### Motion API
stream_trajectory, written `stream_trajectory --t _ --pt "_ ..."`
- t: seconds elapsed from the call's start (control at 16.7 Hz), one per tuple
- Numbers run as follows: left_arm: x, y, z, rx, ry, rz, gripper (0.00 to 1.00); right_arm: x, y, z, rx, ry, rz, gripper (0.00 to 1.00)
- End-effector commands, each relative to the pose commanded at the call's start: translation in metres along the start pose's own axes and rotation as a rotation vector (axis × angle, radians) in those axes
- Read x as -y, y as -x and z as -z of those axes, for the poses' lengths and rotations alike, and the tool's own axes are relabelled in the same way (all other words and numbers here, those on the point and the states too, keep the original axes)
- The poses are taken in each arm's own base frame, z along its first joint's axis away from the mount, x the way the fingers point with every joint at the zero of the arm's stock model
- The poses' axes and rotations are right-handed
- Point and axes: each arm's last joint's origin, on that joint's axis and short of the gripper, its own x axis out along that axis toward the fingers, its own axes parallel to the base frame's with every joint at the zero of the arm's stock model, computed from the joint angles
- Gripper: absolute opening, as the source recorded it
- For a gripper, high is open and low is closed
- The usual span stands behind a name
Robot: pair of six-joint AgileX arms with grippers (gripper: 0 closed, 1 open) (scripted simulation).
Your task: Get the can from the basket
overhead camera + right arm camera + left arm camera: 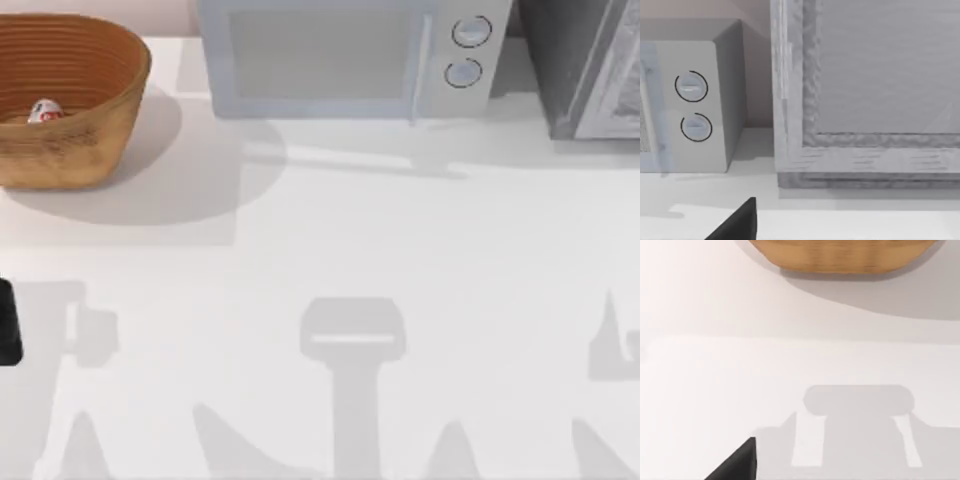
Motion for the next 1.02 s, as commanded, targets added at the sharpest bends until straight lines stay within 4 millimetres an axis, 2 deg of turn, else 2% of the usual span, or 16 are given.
stream_trajectory --t 0.12,0.36,0.54,0.66,0.84,1.02 --pt "-0.005 0.0 -0.039 -0.094 0.003 -0.012 1.0 0.0 0.0 0.0 0.0 0.0 0.0 1.0" --pt "-0.018 -0.011 -0.136 -0.193 0.012 -0.025 1.0 0.0 0.0 0.0 0.0 0.0 0.0 1.0" --pt "-0.029 -0.035 -0.208 -0.226 0.015 -0.021 1.0 0.0 0.0 0.0 0.0 0.0 0.0 1.0" --pt "-0.035 -0.061 -0.246 -0.252 0.015 -0.011 1.0 0.0 0.0 0.0 0.0 0.0 0.0 1.0" --pt "-0.041 -0.112 -0.282 -0.318 0.014 0.015 1.0 0.0 0.0 0.0 0.0 0.0 0.0 1.0" --pt "-0.041 -0.173 -0.288 -0.43 0.011 0.054 1.0 0.0 0.0 0.0 0.0 0.0 0.0 1.0"
